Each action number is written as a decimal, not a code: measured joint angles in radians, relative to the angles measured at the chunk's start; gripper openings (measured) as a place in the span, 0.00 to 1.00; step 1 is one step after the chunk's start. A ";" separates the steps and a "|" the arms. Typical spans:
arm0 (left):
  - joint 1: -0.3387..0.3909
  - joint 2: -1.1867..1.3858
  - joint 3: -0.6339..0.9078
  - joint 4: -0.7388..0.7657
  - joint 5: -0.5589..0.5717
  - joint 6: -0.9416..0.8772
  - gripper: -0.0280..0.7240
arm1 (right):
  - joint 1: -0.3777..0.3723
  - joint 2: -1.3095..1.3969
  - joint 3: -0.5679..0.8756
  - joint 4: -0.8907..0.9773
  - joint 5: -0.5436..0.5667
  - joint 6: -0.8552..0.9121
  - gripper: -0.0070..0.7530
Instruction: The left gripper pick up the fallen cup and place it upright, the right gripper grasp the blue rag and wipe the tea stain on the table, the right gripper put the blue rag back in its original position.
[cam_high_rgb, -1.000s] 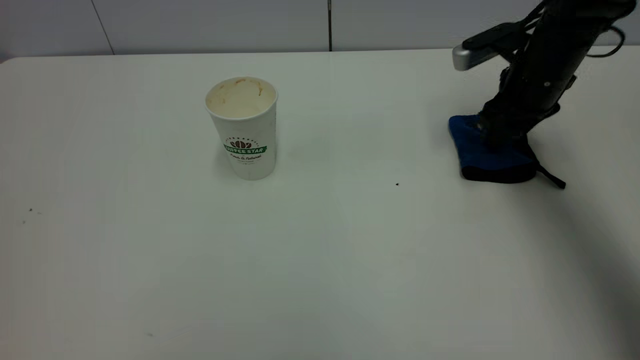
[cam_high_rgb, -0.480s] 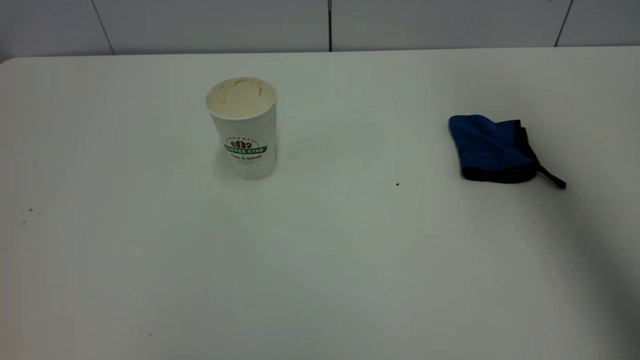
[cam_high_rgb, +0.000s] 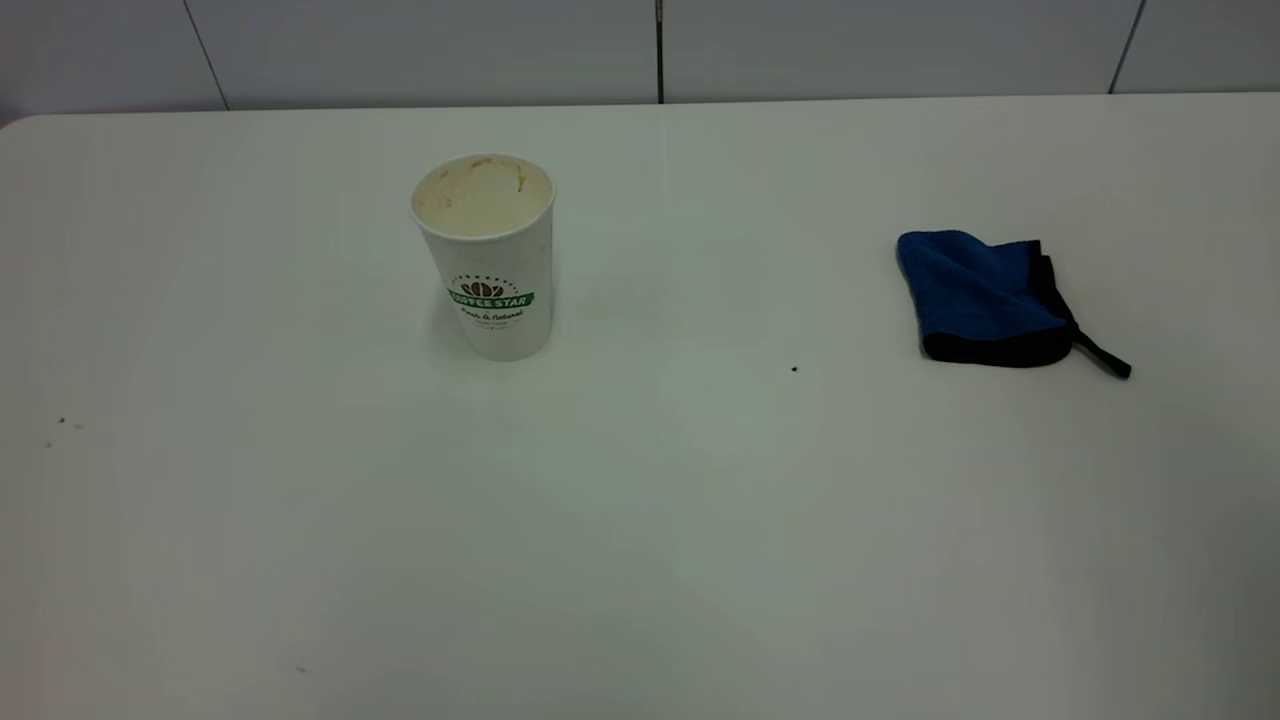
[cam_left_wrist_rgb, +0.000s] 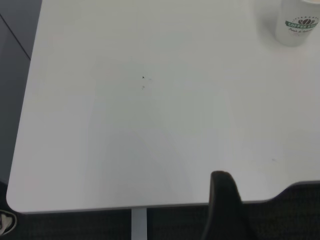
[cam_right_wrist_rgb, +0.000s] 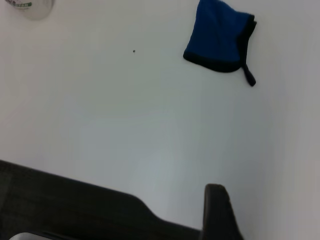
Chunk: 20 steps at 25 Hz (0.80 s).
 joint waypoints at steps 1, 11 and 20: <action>0.000 0.000 0.000 0.000 0.000 0.000 0.69 | 0.000 -0.062 0.049 0.000 0.019 0.019 0.71; 0.000 0.000 0.000 0.000 0.000 0.000 0.69 | -0.011 -0.528 0.299 -0.158 0.173 0.223 0.71; 0.000 0.000 0.000 0.000 0.000 -0.002 0.69 | -0.012 -0.545 0.312 -0.305 0.165 0.413 0.71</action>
